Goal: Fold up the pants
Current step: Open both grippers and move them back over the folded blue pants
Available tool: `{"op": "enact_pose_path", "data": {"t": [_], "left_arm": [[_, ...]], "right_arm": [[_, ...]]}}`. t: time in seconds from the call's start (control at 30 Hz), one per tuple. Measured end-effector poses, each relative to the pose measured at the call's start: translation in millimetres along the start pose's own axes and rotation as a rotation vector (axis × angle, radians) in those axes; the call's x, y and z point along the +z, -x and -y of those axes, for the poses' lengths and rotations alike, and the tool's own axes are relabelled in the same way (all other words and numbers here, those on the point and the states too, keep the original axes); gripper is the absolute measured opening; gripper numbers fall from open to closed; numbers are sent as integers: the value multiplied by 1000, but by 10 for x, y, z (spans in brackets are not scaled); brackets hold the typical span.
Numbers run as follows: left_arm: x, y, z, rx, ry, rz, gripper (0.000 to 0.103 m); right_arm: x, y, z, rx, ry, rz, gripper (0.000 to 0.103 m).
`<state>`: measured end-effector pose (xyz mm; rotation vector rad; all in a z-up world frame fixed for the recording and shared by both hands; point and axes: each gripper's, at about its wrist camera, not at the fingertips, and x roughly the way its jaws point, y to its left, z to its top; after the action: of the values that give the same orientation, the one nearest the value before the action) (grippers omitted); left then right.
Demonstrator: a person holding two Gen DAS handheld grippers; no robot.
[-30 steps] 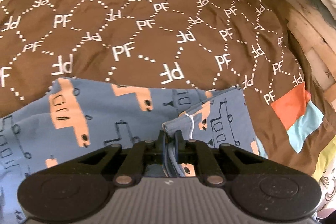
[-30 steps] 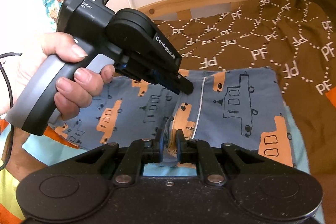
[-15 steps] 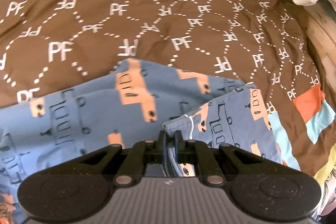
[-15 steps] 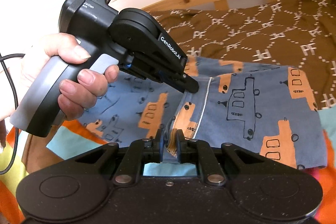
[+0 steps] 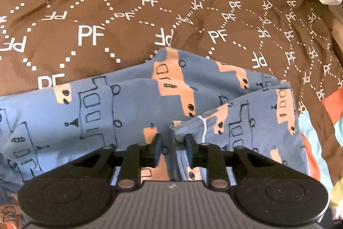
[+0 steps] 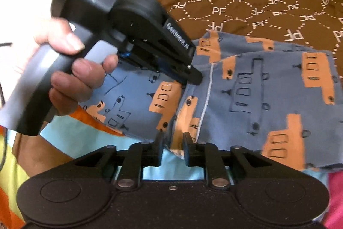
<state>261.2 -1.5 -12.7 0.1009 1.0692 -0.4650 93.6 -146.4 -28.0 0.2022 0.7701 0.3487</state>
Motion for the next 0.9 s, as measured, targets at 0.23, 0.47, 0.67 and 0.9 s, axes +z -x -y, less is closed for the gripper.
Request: {"op": "enact_pose_path", "data": {"t": [0.23,0.47,0.67,0.9], "left_arm": [[-268,236,193,109,-56,81,76],[-557,129,536,294,-191,99,81],[-562,-43,342,316,-58,38,91],[-513,234,306,315,-42,104,87]], "right_arm": [[-8,724,267,-248,226,72,91],[-30,724,667,-450,180,102,95],[-143,507,623,-540,261,71,96],[-157,711,679,-620,271,140,101]]}}
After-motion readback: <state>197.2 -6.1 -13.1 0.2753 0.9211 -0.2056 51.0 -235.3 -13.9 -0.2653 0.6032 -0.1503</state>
